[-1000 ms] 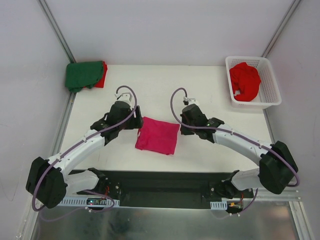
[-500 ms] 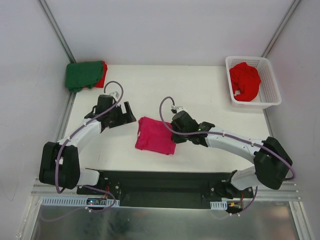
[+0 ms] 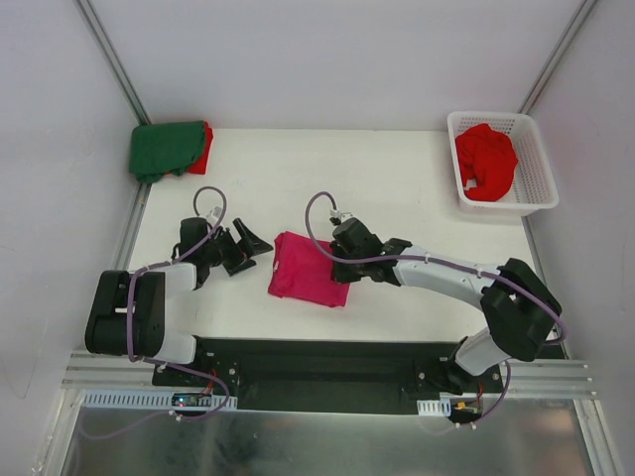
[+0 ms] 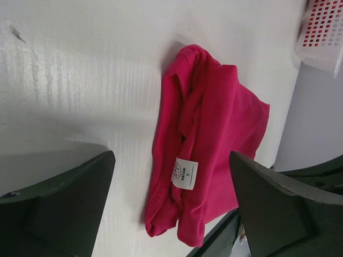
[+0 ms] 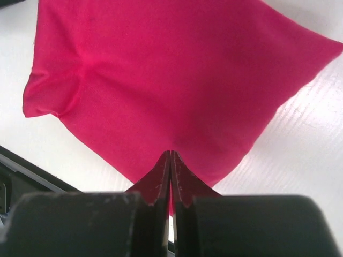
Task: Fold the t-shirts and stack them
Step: Smooth out wrinkles on the folded tshirt
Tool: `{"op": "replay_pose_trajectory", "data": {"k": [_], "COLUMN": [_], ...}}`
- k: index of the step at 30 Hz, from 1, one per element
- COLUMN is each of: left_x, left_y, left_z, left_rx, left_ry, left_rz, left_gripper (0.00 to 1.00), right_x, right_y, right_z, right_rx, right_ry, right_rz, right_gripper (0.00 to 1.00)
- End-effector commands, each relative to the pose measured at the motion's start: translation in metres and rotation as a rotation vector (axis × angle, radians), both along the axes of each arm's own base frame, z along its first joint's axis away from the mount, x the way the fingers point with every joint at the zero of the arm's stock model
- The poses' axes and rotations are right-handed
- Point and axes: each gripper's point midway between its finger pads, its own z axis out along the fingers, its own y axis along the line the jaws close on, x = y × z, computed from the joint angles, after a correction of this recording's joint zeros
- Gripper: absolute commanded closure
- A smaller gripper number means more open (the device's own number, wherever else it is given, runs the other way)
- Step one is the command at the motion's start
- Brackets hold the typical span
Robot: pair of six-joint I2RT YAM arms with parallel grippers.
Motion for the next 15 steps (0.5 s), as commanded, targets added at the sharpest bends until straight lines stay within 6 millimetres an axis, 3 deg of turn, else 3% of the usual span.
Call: {"op": "replay_pose_trajectory", "data": {"k": [1,11,15], "left_x": [-0.006,-0.022,-0.032], "left_y": [-0.008,-0.01,-0.009], "left_z": [0.005,0.004,-0.002], "left_rx": [-0.064,-0.053,-0.026], "left_ry": [-0.031,-0.008,0.012], "left_rz": [-0.024,-0.069,-0.086], "left_gripper": [0.11,0.11,0.12], "right_x": [0.009,0.005,0.005], "right_y": [0.023,0.049,0.055], "right_z": [0.014,-0.006,-0.023], "right_rx": [0.071,0.109,0.081], "right_ry": [-0.012,0.068,0.097], "right_rz": [0.009,0.053,0.07], "right_gripper": [0.99,0.99,0.99]}}
